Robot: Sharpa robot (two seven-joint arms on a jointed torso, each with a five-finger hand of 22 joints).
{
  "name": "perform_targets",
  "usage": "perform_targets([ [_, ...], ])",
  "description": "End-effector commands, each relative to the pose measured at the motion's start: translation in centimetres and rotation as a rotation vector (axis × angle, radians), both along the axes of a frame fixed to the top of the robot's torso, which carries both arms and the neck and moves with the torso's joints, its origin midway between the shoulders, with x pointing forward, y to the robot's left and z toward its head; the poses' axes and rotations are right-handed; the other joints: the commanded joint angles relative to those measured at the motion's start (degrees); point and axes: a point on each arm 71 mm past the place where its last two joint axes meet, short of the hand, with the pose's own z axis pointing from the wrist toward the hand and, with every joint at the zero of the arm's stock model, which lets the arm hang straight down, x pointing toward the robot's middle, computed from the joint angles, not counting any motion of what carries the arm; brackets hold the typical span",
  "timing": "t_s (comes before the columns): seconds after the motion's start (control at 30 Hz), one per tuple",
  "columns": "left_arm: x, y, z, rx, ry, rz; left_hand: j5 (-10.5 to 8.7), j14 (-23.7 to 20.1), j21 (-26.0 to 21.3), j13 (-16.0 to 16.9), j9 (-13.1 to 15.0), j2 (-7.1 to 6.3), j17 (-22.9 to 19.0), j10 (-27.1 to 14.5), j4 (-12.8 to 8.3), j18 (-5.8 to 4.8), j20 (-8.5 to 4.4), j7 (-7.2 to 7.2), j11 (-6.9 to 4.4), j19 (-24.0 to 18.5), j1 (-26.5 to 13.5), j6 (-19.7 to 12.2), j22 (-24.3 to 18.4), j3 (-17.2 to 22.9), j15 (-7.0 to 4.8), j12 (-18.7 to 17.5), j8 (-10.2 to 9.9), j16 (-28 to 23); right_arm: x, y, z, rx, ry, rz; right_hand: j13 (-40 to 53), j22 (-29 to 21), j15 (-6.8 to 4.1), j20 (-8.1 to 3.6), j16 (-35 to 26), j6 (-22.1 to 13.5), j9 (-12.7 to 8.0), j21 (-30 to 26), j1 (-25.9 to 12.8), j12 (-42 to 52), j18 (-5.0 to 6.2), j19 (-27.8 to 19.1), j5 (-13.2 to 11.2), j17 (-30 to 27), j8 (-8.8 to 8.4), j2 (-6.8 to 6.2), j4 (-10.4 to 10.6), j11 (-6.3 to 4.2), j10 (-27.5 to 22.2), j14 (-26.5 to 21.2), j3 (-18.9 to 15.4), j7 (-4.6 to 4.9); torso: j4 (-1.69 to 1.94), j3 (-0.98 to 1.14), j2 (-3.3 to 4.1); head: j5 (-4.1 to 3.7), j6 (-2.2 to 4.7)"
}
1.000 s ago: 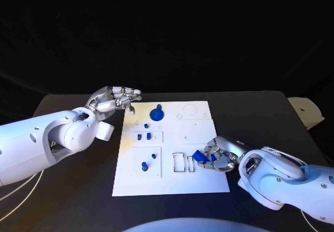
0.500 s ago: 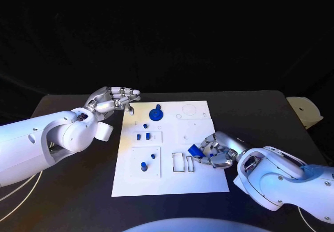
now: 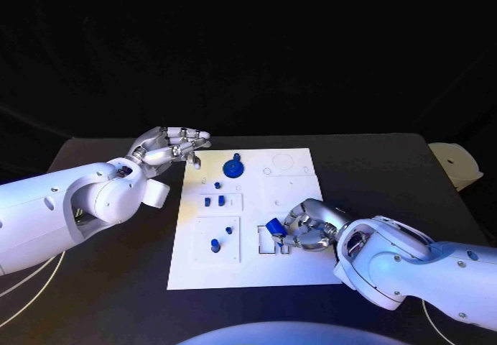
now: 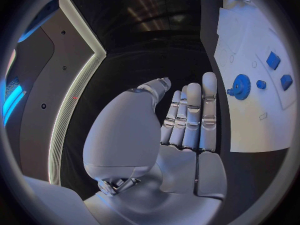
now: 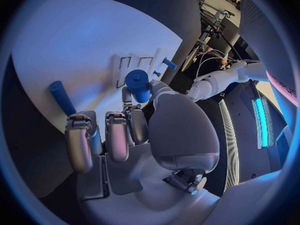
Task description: Assemble the parts on the task board
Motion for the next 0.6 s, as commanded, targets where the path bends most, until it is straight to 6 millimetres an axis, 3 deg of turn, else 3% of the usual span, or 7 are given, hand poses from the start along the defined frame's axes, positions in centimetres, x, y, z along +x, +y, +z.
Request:
perform_targets([
  [0.03, -0.08, -0.29, 0.12, -0.013, -0.005, -0.021, -0.31, -0.37, -0.19, 0.09, 0.08, 0.09, -0.10, -0.31, -0.10, 0.88, 0.38, -0.17, -0.15, 0.12, -0.55, -0.15, -0.05, -0.08, 0.03, 0.29, 0.28, -0.35, -0.33, 0.66, -0.65, -0.013, 0.061, 0.049, 5.89, 15.05, -0.30, -0.45, 0.29, 3.02, 1.34, 0.30, -0.45, 0.36, -0.38, 5.99, -0.26, 9.84, 0.99, 0.02, -0.13, -0.04, 0.38, 5.04, 0.12, -2.60, -0.07, 0.00, -0.04, 0.18, -0.13],
  [0.47, -0.09, -0.22, 0.12, -0.013, -0.005, -0.020, -0.31, -0.37, -0.19, 0.09, 0.08, 0.09, -0.10, -0.31, -0.10, 0.88, 0.38, -0.17, -0.15, 0.12, -0.55, -0.15, -0.05, -0.08, 0.03, 0.29, 0.28, -0.35, -0.16, 1.23, -1.05, -0.020, 0.069, 0.047, 6.12, 15.05, -0.53, -0.64, 0.44, 3.78, 1.83, 0.30, -3.74, 0.52, -0.38, 5.99, -1.35, 10.10, 1.55, 0.00, -0.10, -0.31, 0.62, 5.10, -0.19, -2.91, -0.08, 0.00, -0.01, 0.34, -0.26],
  [0.6, -0.11, -0.25, 0.12, -0.013, -0.005, -0.022, -0.31, -0.37, -0.19, 0.09, 0.08, 0.09, -0.10, -0.31, -0.10, 0.88, 0.38, -0.17, -0.15, 0.12, -0.55, -0.15, -0.05, -0.08, 0.03, 0.29, 0.28, -0.35, 0.00, 1.22, -1.10, -0.022, 0.063, 0.039, 6.21, 15.05, -0.62, -0.72, 0.48, 4.02, 2.18, 0.30, -5.86, 0.51, -0.38, 5.99, -3.06, 10.18, 1.89, 0.14, -0.12, -0.41, 0.71, 5.11, -0.57, -3.05, -0.06, 0.01, 0.00, 0.29, -0.22],
])
